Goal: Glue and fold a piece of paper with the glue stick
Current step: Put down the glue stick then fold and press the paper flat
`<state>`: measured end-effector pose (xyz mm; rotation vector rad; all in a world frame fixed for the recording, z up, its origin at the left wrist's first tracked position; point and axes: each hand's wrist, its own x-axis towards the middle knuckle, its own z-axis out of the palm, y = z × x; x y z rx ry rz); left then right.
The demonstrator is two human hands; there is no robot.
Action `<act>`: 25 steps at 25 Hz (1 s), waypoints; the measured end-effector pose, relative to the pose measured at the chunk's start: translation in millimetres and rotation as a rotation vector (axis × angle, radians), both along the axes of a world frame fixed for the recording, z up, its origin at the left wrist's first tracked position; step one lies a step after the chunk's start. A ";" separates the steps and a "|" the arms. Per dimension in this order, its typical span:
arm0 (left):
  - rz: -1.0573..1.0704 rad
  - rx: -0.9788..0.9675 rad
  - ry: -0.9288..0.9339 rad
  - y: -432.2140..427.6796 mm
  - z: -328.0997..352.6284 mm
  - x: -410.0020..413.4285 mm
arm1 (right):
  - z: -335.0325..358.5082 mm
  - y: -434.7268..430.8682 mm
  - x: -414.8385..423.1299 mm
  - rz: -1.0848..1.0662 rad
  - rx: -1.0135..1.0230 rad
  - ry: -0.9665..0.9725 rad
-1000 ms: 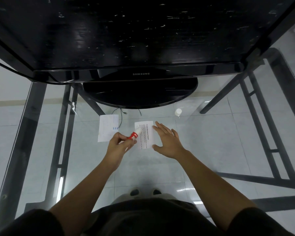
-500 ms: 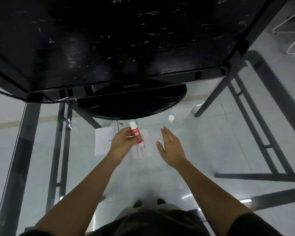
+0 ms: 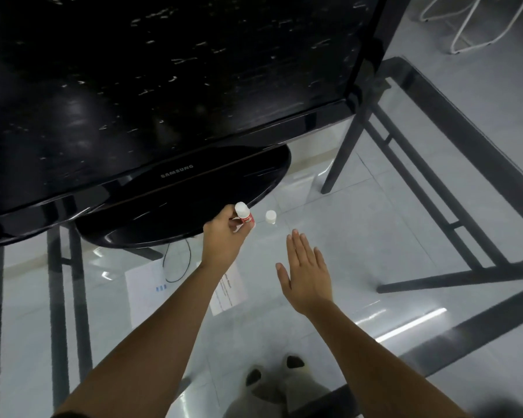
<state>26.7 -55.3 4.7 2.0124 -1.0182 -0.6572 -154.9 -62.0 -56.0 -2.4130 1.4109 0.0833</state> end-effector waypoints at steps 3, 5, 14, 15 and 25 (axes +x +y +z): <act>-0.048 -0.043 -0.069 -4.4 -11.4 -1.0 | -3.9 0.6 -0.8 -0.006 -0.031 -0.004; -0.064 -0.060 -0.072 -5.8 -17.2 0.4 | -4.6 1.2 -0.6 -0.009 -0.044 -0.006; -0.102 0.077 -0.053 12.5 -18.9 6.2 | 0.2 0.6 2.0 0.020 -0.044 0.066; -0.082 0.068 -0.095 22.4 -16.4 8.7 | 1.7 0.0 3.4 0.022 -0.046 0.100; 0.093 0.238 -0.397 181.1 -23.0 58.0 | 31.8 53.1 39.2 -0.028 0.059 -0.161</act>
